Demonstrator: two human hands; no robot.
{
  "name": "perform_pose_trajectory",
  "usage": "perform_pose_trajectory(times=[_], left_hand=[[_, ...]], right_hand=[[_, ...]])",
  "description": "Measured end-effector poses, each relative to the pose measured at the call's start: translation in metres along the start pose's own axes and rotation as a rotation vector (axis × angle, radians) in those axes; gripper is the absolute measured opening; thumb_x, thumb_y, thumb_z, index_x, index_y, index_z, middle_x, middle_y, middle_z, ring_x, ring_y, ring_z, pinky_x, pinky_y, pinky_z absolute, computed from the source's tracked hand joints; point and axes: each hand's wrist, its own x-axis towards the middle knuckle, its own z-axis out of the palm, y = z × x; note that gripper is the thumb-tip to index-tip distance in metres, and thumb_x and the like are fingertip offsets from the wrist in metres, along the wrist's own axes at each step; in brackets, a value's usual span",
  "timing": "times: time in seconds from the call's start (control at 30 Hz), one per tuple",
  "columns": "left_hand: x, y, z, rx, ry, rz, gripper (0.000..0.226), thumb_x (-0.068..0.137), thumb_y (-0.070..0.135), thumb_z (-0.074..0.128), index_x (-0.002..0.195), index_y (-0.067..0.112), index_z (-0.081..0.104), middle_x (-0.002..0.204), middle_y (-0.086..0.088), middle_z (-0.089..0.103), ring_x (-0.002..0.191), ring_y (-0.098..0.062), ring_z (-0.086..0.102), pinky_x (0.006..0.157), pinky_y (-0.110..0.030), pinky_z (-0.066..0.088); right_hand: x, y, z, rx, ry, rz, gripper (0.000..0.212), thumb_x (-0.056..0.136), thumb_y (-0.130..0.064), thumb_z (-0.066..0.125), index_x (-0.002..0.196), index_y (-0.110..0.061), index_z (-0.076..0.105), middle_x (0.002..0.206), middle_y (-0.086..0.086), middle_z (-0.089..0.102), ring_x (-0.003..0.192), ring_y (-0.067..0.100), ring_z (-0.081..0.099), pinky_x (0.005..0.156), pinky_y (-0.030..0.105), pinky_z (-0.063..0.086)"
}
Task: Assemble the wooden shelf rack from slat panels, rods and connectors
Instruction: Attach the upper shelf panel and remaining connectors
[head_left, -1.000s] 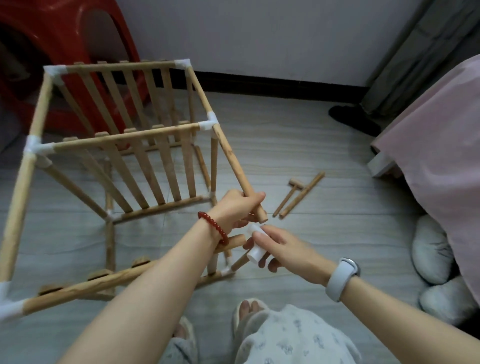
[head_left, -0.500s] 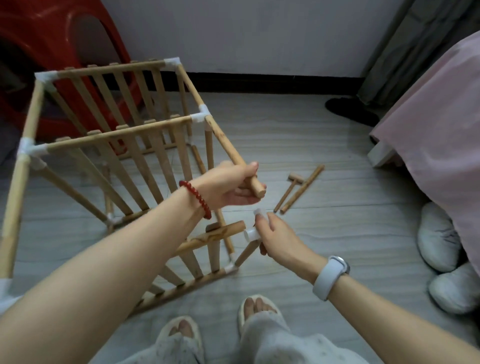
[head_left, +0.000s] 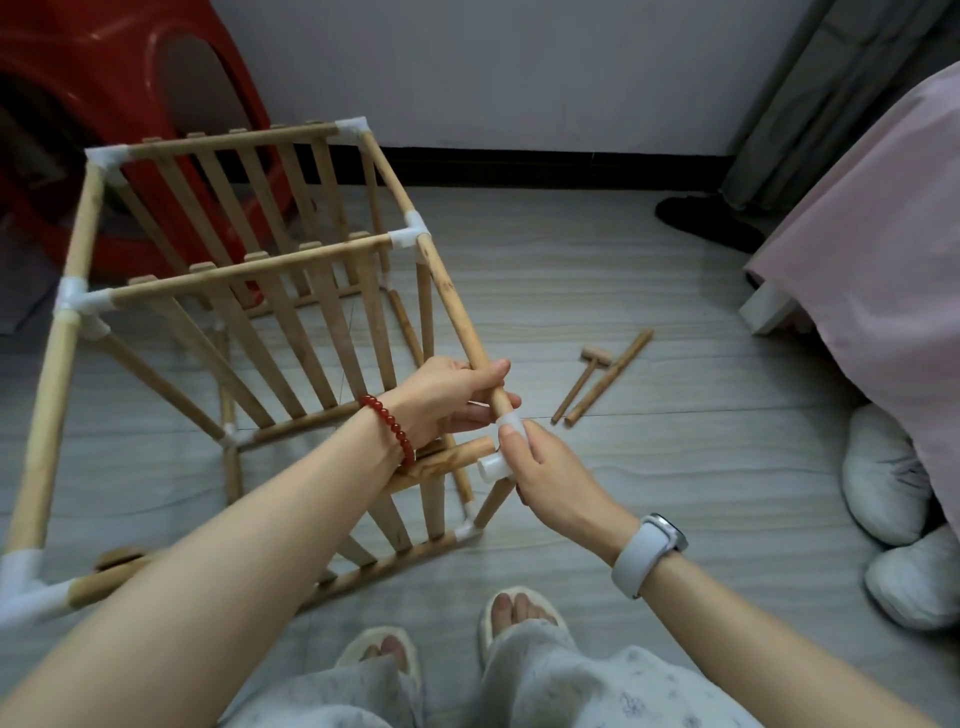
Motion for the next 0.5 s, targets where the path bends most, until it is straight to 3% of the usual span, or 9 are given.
perform_pose_trajectory(times=[0.13, 0.27, 0.4, 0.5], left_hand=[[0.003, -0.001, -0.002, -0.038, -0.017, -0.037, 0.028, 0.089, 0.037, 0.062, 0.097, 0.01, 0.06, 0.088, -0.004, 0.075, 0.078, -0.014, 0.072, 0.07, -0.023, 0.055], [0.005, 0.005, -0.003, -0.12, -0.089, -0.081, 0.025, 0.088, 0.033, 0.063, 0.096, 0.008, 0.06, 0.091, -0.009, 0.074, 0.081, -0.018, 0.072, 0.065, -0.025, 0.057], [0.009, 0.009, -0.001, -0.002, -0.079, -0.077, 0.027, 0.088, 0.038, 0.062, 0.097, 0.012, 0.061, 0.093, -0.003, 0.075, 0.085, -0.013, 0.071, 0.094, -0.036, 0.048], [0.007, 0.004, -0.002, 0.032, -0.092, -0.088, 0.029, 0.087, 0.04, 0.063, 0.099, 0.013, 0.06, 0.093, -0.001, 0.075, 0.081, -0.013, 0.072, 0.085, -0.034, 0.052]], right_hand=[[0.002, -0.002, -0.001, 0.021, 0.0, -0.012, 0.033, 0.1, -0.036, 0.03, 0.071, -0.028, 0.043, 0.064, -0.012, 0.046, 0.058, 0.003, 0.045, 0.056, 0.02, 0.032], [0.004, 0.0, -0.007, 0.048, -0.024, 0.012, 0.036, 0.1, -0.038, 0.029, 0.07, -0.023, 0.042, 0.064, -0.01, 0.044, 0.059, 0.007, 0.043, 0.058, 0.023, 0.034], [0.006, 0.005, -0.008, 0.05, 0.005, 0.015, 0.037, 0.099, -0.041, 0.03, 0.071, -0.021, 0.042, 0.065, -0.007, 0.044, 0.061, 0.012, 0.043, 0.061, 0.028, 0.035], [0.007, 0.008, -0.005, 0.047, 0.019, -0.008, 0.035, 0.099, -0.043, 0.03, 0.071, -0.027, 0.045, 0.065, -0.012, 0.047, 0.061, 0.007, 0.046, 0.061, 0.026, 0.036]])
